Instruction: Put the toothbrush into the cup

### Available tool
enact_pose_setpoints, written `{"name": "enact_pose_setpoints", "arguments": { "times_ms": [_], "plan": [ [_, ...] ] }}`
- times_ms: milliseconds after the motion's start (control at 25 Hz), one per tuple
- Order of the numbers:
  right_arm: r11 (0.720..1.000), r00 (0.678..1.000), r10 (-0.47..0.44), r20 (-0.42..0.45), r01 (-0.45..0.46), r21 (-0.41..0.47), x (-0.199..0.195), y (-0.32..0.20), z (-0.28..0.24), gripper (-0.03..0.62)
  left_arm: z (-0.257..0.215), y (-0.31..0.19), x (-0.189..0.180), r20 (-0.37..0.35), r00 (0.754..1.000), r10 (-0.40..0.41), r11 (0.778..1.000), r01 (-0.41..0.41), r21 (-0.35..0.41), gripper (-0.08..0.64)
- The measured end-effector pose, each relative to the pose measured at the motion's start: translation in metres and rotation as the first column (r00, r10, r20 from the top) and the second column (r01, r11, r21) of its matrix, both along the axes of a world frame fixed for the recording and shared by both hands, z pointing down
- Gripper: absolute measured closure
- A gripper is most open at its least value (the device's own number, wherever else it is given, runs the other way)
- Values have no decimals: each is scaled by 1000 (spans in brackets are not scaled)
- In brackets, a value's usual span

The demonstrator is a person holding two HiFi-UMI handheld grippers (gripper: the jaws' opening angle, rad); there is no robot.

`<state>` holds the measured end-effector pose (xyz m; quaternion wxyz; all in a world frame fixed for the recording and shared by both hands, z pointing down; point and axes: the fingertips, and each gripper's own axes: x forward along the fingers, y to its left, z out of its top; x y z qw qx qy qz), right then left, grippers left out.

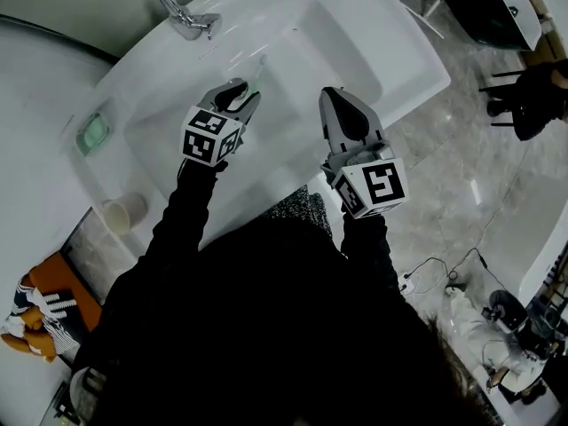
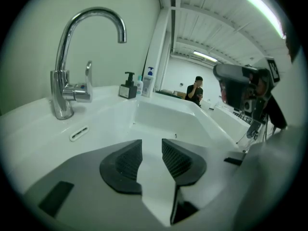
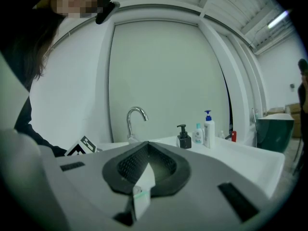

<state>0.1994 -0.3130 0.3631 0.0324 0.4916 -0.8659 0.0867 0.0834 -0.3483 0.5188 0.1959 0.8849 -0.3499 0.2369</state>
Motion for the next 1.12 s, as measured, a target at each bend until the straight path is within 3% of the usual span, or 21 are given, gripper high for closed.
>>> {"name": "enact_pose_setpoints", "arguments": {
  "times_ms": [240, 520, 1120],
  "plan": [
    [1000, 1000, 6, -4, -7, -30, 4, -10, 11, 588, 52, -9, -9, 116, 993, -36, 992, 50, -119, 442],
    [998, 1000, 1, -7, -2, -58, 5, -19, 25, 588, 98, -19, -16, 258, 966, -16, 981, 65, -181, 442],
    [996, 1000, -4, 1, 4, -91, 8, -29, 40, 588, 150, -22, -15, 331, 943, 8, 954, 92, -285, 442]
  ]
}}
